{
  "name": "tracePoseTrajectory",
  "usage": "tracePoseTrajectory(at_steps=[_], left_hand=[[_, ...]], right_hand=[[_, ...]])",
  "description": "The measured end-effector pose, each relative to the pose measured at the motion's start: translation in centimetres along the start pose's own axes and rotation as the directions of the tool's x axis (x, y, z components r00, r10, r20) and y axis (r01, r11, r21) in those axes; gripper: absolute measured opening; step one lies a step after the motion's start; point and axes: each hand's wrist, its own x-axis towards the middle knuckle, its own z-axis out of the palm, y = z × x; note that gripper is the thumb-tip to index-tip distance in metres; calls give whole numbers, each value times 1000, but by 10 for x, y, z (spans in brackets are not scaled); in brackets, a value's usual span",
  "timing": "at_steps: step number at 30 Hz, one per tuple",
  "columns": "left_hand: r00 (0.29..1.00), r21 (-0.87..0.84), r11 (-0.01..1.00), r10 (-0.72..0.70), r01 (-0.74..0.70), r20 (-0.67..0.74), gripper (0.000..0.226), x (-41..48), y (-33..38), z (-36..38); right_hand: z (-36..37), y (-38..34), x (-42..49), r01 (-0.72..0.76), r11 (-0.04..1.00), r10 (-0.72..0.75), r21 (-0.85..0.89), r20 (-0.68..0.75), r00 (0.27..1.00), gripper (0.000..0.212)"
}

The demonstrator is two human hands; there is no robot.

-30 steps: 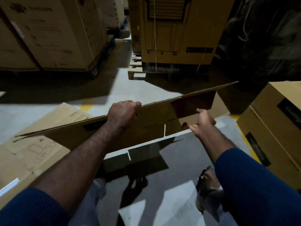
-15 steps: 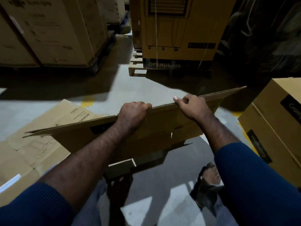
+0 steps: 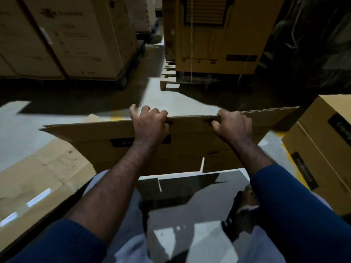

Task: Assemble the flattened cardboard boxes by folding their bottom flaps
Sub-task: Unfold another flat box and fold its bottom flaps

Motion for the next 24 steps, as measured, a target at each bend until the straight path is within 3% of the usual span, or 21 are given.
tracePoseTrajectory(at_steps=[5,9,13,18,21,24], left_hand=[[941,-83,959,-246,271,232,32,-25,-33,-28],[927,-96,936,-315,339,205,32,-39,-61,-52],[935,-156,922,-345,354,80,25,-45,-91,-80],[931,-206,914,-363,349,-36,12,-47,-130,-109],[919,-239,897,-392,373,-37,14,-55,-152,-111],[906,-205,892,-420,404,-43,28,-63,-173,-103]], right_hand=[[-29,-40,-15,101,994,-102,-49,-23,995,32],[-57,-77,-9,280,932,-309,-231,-100,946,37],[-85,-93,9,384,843,-472,-376,-177,863,43],[-91,-134,24,397,892,-441,-216,-223,869,48],[-77,-156,43,595,801,-597,-63,-156,787,48],[-52,-169,60,720,694,-700,-28,-264,664,62]])
